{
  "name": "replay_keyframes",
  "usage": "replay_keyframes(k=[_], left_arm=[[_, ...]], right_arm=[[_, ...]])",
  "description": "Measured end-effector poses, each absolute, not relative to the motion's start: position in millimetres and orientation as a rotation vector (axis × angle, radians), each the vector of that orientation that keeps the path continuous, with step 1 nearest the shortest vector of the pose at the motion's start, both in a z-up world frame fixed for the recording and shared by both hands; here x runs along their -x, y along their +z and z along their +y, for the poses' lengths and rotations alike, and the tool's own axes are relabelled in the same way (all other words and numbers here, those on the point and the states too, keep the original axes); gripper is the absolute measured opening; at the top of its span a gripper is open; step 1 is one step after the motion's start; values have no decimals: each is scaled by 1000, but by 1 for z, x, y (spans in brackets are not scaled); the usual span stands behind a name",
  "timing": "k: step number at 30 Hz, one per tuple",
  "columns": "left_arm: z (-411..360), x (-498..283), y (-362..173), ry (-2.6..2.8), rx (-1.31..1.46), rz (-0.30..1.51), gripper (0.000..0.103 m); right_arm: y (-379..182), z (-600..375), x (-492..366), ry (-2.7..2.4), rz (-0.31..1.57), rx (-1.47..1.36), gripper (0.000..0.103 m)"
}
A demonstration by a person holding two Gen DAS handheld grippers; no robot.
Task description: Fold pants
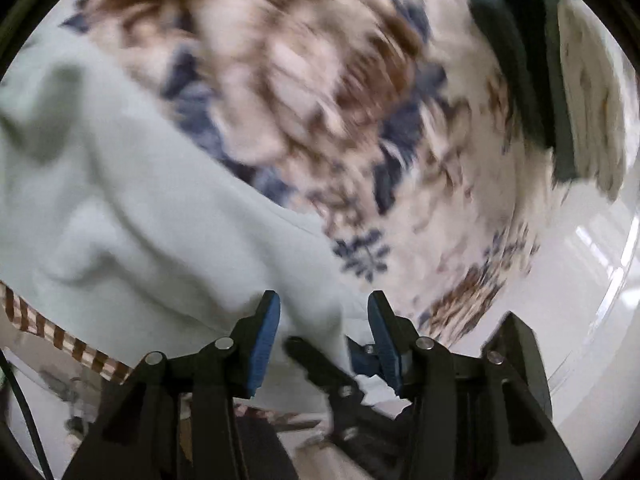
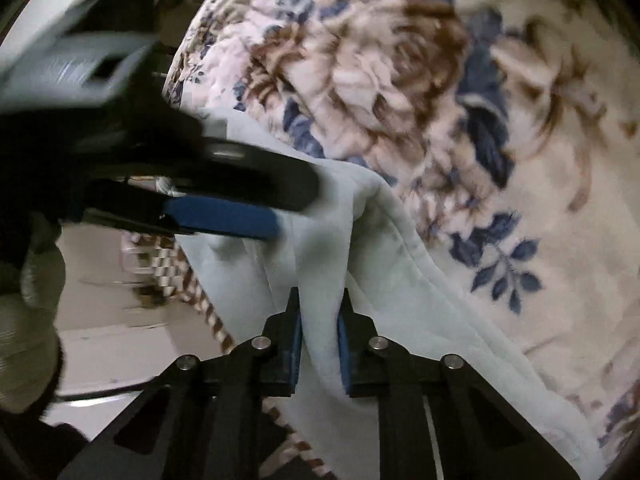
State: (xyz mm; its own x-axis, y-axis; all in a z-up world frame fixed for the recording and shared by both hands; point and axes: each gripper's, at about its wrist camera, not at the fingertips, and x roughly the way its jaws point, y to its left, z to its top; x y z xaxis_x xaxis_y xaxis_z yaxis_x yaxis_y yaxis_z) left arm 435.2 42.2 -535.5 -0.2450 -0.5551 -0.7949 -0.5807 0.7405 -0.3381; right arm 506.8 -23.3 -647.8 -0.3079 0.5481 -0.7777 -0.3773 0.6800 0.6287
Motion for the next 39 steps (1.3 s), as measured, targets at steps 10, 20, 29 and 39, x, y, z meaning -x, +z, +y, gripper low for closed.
replay_keyframes(k=[10,20,29,39], left_arm=[[10,-424,-576,32,461,2016,18],[34,-395,-551,50,529,1934,14],[27,-389,-539,46,557,1883,14],[33,-384,-533,31,601,1844,14]], right_arm=[[-648,-22,-488,1022,1639,-112,19],[-693,-85,-572,1049,1829,-370,41],[-728,-27,-555,1300,2053,-223,41],[-715,-69,-553,985,2074,-394,9]])
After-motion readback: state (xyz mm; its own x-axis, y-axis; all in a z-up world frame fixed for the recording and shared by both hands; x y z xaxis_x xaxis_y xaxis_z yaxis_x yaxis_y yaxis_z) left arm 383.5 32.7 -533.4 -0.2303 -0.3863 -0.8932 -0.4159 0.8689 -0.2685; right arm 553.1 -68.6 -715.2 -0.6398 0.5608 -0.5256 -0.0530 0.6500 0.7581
